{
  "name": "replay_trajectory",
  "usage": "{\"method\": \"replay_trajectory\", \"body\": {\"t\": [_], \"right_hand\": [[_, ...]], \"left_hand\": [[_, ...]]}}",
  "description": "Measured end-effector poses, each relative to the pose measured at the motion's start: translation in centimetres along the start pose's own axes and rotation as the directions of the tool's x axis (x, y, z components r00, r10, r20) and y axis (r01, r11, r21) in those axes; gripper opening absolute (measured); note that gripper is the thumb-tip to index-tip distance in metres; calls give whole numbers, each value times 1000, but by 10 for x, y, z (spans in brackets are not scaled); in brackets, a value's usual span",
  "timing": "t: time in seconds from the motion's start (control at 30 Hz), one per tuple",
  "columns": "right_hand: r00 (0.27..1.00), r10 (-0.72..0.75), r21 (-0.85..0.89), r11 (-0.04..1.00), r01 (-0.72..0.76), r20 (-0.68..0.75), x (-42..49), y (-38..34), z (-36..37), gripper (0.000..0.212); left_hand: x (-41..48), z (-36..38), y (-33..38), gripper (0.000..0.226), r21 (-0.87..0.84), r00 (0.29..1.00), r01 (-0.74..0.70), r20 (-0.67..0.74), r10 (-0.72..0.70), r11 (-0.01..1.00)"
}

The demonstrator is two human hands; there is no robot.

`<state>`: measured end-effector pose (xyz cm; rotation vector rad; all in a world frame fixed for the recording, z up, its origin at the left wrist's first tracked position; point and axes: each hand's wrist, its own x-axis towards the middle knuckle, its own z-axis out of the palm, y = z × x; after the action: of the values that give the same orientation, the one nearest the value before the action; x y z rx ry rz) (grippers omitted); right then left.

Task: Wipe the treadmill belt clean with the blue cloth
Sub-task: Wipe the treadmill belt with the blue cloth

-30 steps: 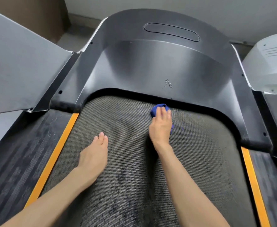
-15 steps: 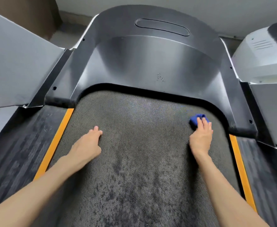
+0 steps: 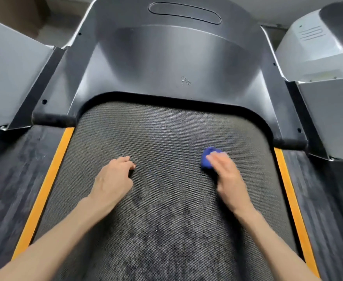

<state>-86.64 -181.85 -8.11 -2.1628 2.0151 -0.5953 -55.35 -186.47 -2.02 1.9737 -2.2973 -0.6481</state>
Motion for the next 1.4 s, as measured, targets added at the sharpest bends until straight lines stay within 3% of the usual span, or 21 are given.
{"method": "replay_trajectory", "body": {"t": [0.1,0.17,0.2,0.27,0.33,0.4,0.47,0.53,0.6,0.7,0.77,0.83,0.9,0.97,1.0,1.03,1.13,1.2,1.27,1.33,1.4], "right_hand": [[871,453,37,890,-455,-191,19,39,-19,59],[796,560,128,828,-546,-228,28,12,-12,58],[837,514,163,856,-490,-186,24,-15,-5,56],[987,161,161,975,-156,-20,-5,-68,10,44],[970,-211,116,974,197,124,-34,-85,13,39],[946,-303,27,953,302,112,-27,-49,3,37],[998,-35,-29,999,33,-59,-6,-4,-10,34],[918,354,46,935,-352,-181,16,27,-24,33],[854,492,167,868,-467,-171,21,18,-23,31],[994,67,133,990,-55,-89,-19,-30,-6,30],[969,-246,142,960,242,10,-47,-41,2,31],[951,-307,121,945,302,21,-38,-23,0,34],[992,-23,123,992,38,-120,-15,-2,-1,30],[865,440,232,892,-388,-242,12,10,-5,24],[788,563,266,822,-504,-248,19,6,-3,24],[784,568,252,820,-514,-251,21,-3,0,25],[994,6,104,995,5,-105,-10,-43,9,29],[944,-323,112,943,315,63,-40,-49,8,36],[917,-385,66,922,380,101,-36,-25,-3,35],[989,-148,18,989,148,7,-12,6,-14,30],[963,251,56,968,-246,-99,26,35,-21,27]], "left_hand": [[0,-4,2,54,52,999,-25,47,22,998],[0,-6,3,55,77,997,-4,78,-2,997],[0,-8,4,54,88,996,10,84,-17,996],[0,-11,9,47,112,995,42,82,-51,993],[2,-14,14,39,140,994,65,83,-77,988],[5,-15,18,34,162,991,85,86,-99,983],[6,-15,19,31,174,990,91,93,-108,981],[5,-13,19,29,193,992,65,93,-84,979],[3,-12,18,28,206,995,32,90,-52,978],[3,-11,19,29,180,994,47,89,-63,983],[3,-12,19,29,176,994,41,92,-58,984],[2,-14,19,31,176,994,25,102,-43,984],[1,-16,17,34,166,992,27,118,-47,986],[0,-17,16,35,148,989,33,140,-54,988],[1,-16,16,35,140,988,33,148,-54,990],[1,-15,16,34,138,987,30,154,-51,990],[1,-12,16,31,152,989,12,146,-35,988],[0,-12,16,30,150,990,14,139,-35,989],[-3,-11,15,32,125,989,24,140,-41,992],[-6,-12,14,38,122,987,31,151,-50,992],[-10,-13,14,45,133,984,28,171,-51,991]]}}
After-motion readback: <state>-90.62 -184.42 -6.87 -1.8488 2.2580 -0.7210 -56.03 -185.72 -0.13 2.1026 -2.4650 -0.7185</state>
